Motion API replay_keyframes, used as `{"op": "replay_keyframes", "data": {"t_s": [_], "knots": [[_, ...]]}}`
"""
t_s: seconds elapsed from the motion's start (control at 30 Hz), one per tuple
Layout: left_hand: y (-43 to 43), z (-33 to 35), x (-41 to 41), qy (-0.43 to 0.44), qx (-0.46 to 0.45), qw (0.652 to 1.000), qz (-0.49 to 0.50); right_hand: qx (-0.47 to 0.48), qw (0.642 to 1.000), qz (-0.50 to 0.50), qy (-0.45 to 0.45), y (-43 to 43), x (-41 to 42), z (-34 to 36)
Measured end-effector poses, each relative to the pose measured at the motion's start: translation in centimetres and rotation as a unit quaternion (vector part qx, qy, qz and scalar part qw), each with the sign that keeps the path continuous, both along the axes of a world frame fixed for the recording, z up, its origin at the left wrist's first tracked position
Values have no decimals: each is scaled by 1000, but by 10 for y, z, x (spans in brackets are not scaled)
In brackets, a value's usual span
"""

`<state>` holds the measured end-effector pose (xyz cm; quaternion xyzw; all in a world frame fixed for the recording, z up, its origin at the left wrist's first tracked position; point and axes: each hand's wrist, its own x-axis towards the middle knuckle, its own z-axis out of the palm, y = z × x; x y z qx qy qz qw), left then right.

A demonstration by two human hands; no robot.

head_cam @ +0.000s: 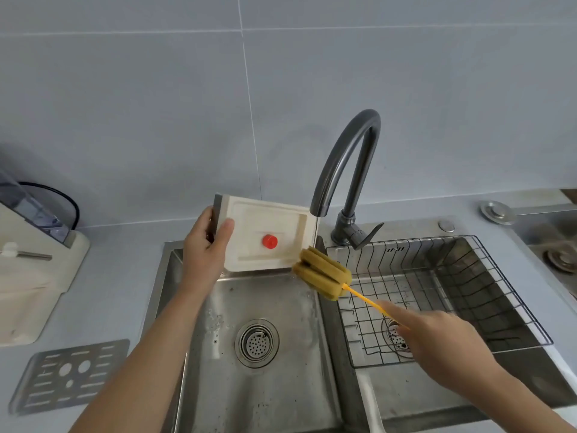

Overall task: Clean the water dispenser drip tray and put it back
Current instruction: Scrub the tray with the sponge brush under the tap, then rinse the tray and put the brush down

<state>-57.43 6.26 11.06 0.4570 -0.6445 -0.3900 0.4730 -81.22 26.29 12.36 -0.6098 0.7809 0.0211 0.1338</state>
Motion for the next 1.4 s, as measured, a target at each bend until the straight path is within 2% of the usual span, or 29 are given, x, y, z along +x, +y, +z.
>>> {"op": "replay_keyframes", "data": {"t_s": [0.13,0.2,0.27,0.43,0.5,0.63,0.77,0.83,0.97,1.13,1.2,1.27,1.3,1.4], "knots": [[3,6,-2,-45,-48,998,-25,-59,995,-63,-50,28,-16,-9],[7,8,-5,-88,-100,990,-35,-69,988,-126,-56,36,-22,-17],[12,8,-9,-109,-134,984,-53,-47,982,-167,-76,39,-28,-30],[22,-2,-14,-134,-143,980,-41,4,957,-252,-145,22,-40,-71],[24,-7,-13,-112,-106,987,-34,12,951,-267,-157,10,-41,-89],[24,-15,-16,-3,62,998,12,29,950,-277,-140,-13,-41,-125],[22,-27,-19,113,222,966,69,30,955,-270,-116,-24,-35,-147],[19,-36,-18,130,283,948,70,31,956,-269,-112,-27,-29,-154],[19,-40,-19,155,337,926,71,42,957,-267,-106,-34,-24,-165],[20,-38,-21,167,357,917,63,113,964,-231,-63,-42,-29,-154],[19,-38,-21,166,360,916,61,89,967,-229,-62,-50,-32,-140],[19,-38,-21,168,370,912,50,-6,958,-235,-166,-61,-29,-113],[19,-39,-21,172,377,909,44,-53,937,-236,-252,-67,-25,-95],[18,-43,-24,178,401,898,35,-99,842,-231,-477,-80,-11,-47]]}}
